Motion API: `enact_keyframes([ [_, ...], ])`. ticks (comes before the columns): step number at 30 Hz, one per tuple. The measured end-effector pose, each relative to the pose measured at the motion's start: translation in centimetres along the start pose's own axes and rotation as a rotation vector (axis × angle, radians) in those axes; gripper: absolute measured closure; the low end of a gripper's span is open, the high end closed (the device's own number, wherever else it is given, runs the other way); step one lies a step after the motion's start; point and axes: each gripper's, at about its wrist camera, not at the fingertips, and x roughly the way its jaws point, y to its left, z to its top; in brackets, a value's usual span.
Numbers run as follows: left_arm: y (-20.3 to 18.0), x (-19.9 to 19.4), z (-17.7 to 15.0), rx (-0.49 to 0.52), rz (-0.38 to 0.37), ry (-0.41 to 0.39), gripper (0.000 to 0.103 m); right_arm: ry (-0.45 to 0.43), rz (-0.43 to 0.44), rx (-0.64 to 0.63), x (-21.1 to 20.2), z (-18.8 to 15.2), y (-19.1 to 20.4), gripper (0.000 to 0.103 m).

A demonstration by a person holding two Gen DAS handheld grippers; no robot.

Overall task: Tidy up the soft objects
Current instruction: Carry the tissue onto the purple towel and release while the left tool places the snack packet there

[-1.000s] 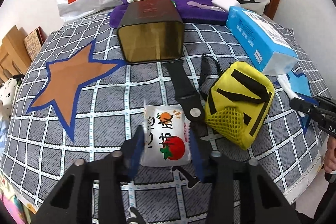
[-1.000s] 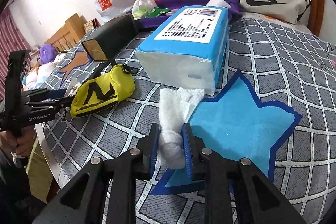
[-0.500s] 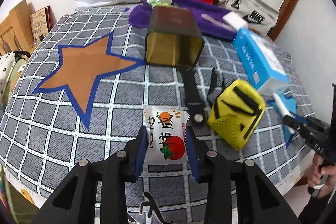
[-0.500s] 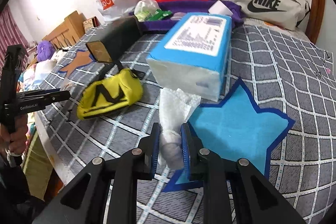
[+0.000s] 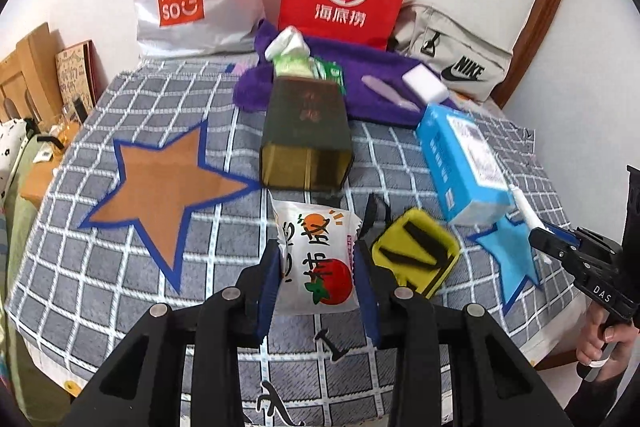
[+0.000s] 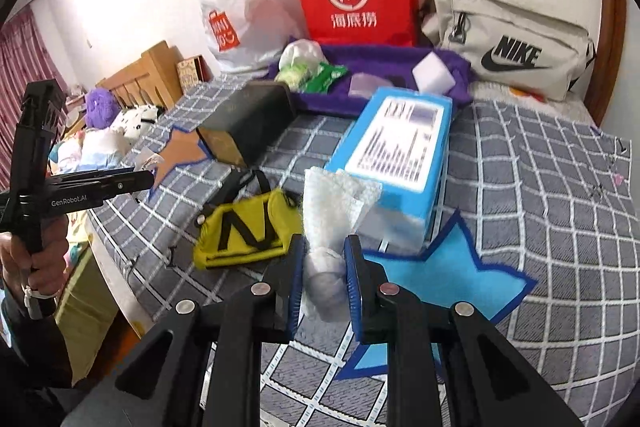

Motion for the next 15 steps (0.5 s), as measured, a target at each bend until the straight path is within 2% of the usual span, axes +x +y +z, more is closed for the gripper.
enact_keyframes([
  [7, -0.6, -1.2, 2.9, 0.0, 0.005, -0.043, 0.069, -0.054, -0.004, -0.002, -1.7, 2.6, -0.4, 0.083],
  [15, -0.7, -1.8, 5.8, -0.006, 0.018, -0.071, 0.069, -0.085, 0.002, 0.011, -1.7, 5.4, -1.3, 0.083],
])
